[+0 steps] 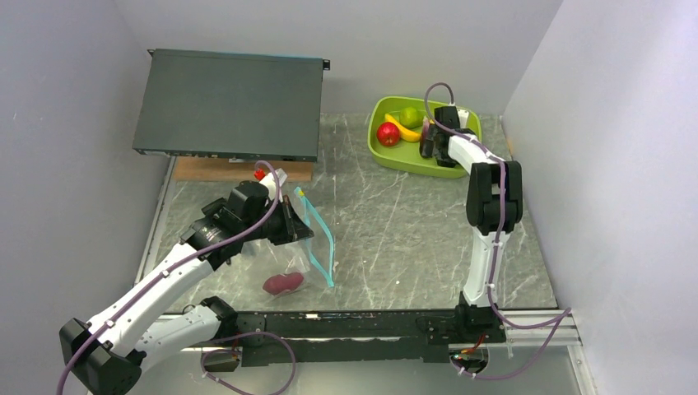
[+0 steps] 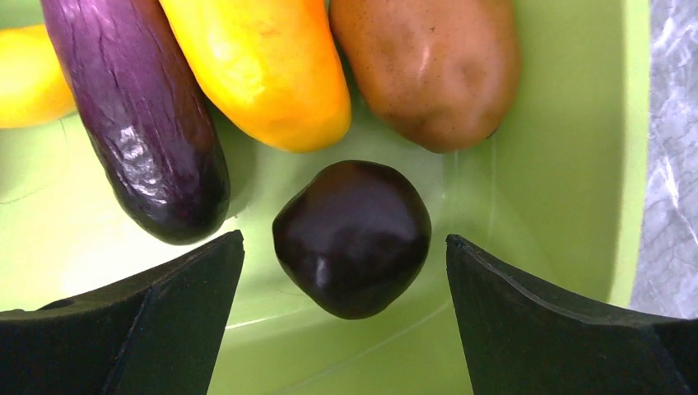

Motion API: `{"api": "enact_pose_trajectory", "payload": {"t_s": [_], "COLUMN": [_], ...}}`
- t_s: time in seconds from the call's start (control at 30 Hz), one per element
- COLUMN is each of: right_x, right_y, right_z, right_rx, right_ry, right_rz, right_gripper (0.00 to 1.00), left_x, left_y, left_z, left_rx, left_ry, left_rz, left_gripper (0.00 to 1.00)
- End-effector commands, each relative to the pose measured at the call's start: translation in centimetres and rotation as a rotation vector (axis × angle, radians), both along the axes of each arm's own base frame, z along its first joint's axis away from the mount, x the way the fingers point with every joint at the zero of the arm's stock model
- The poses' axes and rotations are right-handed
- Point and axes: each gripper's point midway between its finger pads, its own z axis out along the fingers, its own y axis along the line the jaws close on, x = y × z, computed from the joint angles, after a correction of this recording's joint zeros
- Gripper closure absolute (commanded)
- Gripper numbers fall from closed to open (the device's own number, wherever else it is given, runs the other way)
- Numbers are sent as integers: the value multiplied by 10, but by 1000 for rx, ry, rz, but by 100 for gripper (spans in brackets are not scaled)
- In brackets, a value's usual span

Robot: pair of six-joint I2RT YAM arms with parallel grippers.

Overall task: Place the food in the zip-top bag and seal the zipper
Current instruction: Pick up the fake vegetable from the bin.

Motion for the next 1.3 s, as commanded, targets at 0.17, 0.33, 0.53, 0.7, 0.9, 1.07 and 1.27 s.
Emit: {"api": "enact_pose_trajectory", "payload": {"t_s": [0.17, 0.33, 0.53, 0.7, 0.9, 1.07, 1.27], "right_x": [29, 34, 32, 24, 3, -22, -75], "right_y": [-3, -5, -3, 0, 20, 63, 147], "right_z": [7, 14, 46, 89, 137, 164, 195], "right_rx": [-17, -28, -21, -7, 90, 273, 705], "right_ry": [-44, -63, -128, -206, -333, -442, -537], "right_rz": [48, 50, 46, 44, 87, 218, 525], "right_gripper": [12, 29, 61, 73, 87, 97, 100], "left_x": [4, 5, 3, 2, 1, 3, 3], "left_y": [-4, -5, -3, -2, -2, -3, -6], "left_z": [12, 13, 13, 14, 12, 12, 11], "left_rx": [-28, -28, -23, -24, -24, -25, -32], "left_ry": [-33, -33, -33, -35, -33, -38, -37], "left_rz": [-7, -8, -6, -5, -9, -13, -21], "left_gripper": [100, 100, 100, 100, 100, 100, 100]}}
